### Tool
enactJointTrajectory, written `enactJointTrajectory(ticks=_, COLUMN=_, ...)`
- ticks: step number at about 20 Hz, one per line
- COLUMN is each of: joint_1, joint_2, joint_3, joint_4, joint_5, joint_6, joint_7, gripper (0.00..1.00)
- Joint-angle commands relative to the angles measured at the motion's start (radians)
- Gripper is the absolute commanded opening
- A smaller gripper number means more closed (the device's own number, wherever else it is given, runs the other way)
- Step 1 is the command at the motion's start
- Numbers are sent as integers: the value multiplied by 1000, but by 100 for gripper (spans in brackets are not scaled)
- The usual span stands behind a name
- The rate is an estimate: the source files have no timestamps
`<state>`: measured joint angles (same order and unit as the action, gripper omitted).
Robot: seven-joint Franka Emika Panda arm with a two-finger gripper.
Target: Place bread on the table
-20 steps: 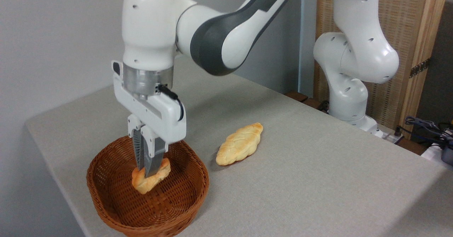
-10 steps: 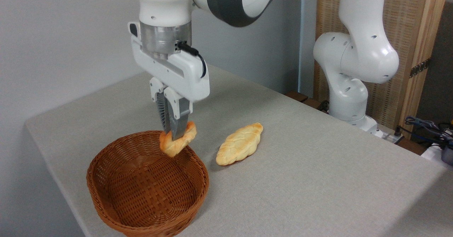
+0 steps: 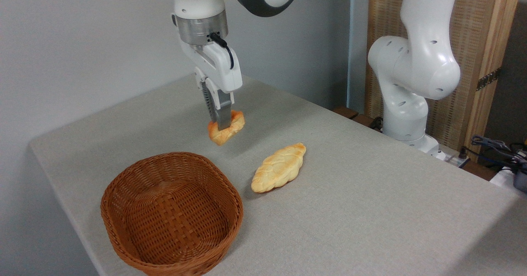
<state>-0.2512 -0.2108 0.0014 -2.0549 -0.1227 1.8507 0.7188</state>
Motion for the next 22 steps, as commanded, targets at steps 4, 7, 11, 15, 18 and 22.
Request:
enactJointTrajectory(ticks=4, joint_1=-85, joint_2=-55, joint_3=18, joint_4=-113, joint_5=70, joint_6=5, joint_7=-9, gripper=96)
enactJointTrajectory(ticks=7, joint_1=-86, joint_2=-53, joint_3=18, joint_4=-119, joint_5=77, joint_6=9, joint_7=-7, gripper=100)
enactJointTrajectory(ticks=11, joint_1=-99, joint_2=-52, joint_3=20, joint_4=-120, joint_5=77, joint_6=13, joint_7=-6, gripper=100)
enactJointTrajectory(ticks=15, joint_1=-117, joint_2=-68, joint_3=17, joint_4=-107, joint_5=202, joint_6=22, joint_7=-1, gripper=100)
enactJointTrajectory(ticks=18, joint_1=-117, joint_2=-70, joint_3=22, joint_4=-76, joint_5=210, joint_6=13, joint_7=-13, gripper=100)
enactJointTrajectory(ticks=22, joint_1=-106, joint_2=2, joint_3=52, joint_4=74, joint_5=206, joint_6=-27, joint_7=-123, gripper=100)
